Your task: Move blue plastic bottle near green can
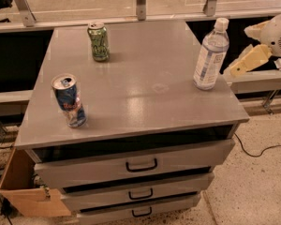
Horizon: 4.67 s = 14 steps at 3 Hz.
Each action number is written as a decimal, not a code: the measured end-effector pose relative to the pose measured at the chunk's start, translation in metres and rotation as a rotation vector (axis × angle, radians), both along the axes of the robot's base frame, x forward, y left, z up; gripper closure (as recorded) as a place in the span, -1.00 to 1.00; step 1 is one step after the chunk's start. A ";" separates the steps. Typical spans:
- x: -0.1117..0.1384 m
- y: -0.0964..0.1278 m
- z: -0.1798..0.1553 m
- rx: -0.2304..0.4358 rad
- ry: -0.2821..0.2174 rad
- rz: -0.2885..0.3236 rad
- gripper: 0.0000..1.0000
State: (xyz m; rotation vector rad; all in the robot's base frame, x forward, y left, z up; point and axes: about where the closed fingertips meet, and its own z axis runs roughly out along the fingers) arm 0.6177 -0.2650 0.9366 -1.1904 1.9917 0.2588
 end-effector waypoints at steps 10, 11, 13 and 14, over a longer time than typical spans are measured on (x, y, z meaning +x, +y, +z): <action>0.054 0.089 0.036 0.336 -0.166 0.052 1.00; 0.082 0.133 0.035 0.364 -0.183 0.059 1.00; 0.107 0.227 0.032 0.470 -0.163 0.130 1.00; 0.106 0.273 0.026 0.535 -0.125 0.181 1.00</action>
Offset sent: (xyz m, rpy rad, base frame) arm 0.0241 0.0504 -0.0168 0.2957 -0.0170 0.0242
